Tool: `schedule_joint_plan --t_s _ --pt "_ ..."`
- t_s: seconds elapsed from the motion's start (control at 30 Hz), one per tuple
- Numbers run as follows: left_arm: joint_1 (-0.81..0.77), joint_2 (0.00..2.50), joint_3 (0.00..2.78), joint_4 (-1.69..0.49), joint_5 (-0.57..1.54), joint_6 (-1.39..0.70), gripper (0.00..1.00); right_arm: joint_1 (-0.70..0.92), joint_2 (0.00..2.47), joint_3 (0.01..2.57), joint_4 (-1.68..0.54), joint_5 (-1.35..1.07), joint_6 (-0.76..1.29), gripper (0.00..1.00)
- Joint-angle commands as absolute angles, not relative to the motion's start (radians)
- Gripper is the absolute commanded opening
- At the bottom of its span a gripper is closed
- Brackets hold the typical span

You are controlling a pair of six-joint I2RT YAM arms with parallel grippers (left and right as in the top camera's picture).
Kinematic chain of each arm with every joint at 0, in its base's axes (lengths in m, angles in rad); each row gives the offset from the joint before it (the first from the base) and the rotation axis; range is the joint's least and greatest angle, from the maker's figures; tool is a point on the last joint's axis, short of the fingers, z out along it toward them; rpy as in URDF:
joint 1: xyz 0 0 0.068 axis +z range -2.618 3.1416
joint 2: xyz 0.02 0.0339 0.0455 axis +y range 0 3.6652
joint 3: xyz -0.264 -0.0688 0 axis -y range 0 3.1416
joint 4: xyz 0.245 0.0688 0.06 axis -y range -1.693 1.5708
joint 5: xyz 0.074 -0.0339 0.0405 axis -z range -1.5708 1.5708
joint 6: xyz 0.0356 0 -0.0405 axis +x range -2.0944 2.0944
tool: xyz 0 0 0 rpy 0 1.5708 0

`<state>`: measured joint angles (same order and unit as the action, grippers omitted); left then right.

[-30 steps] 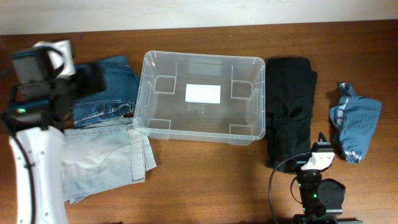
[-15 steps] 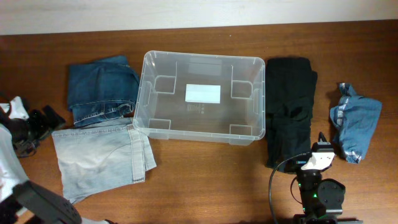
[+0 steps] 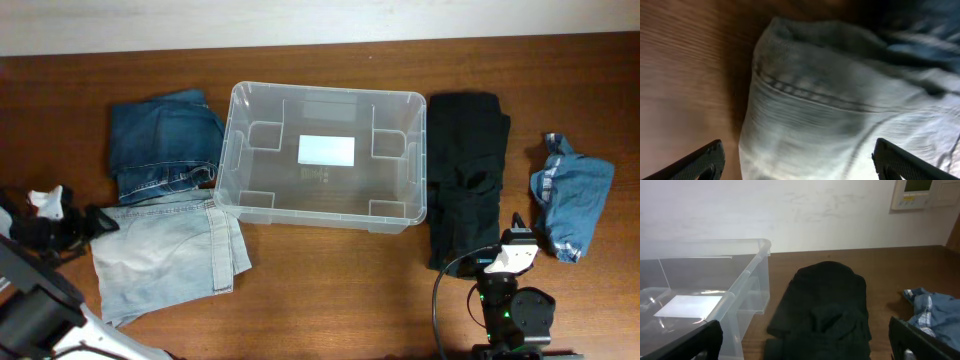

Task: Pack container
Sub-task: 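Move the left gripper to the light-blue jeans and grasp its edge, then lift the light-blue jeans with the left gripper over the container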

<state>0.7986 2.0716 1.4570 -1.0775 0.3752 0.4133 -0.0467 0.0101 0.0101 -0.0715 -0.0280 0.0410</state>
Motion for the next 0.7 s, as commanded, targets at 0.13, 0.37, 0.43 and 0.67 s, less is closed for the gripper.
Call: schedule_joint_plan --t_s 0.13,0.37,0.43,0.67 --pt "0.837 2.215 1.447 -1.087 0.577 0.638 0.93 -0.046 0.004 0.006 -0.076 -0.034 0.034 0.98" --pt "0.783 2.308 1.399 -1.081 0.663 0.710 0.82 -0.046 0.004 0.006 -0.076 -0.034 0.034 0.98" --pt "0.760 2.320 1.396 -1.081 0.663 0.710 0.77 -0.046 0.004 0.006 -0.076 -0.034 0.034 0.98" --pt "0.748 2.321 1.397 -1.121 0.722 0.709 0.17 -0.046 0.004 0.006 -0.076 -0.034 0.034 0.98"
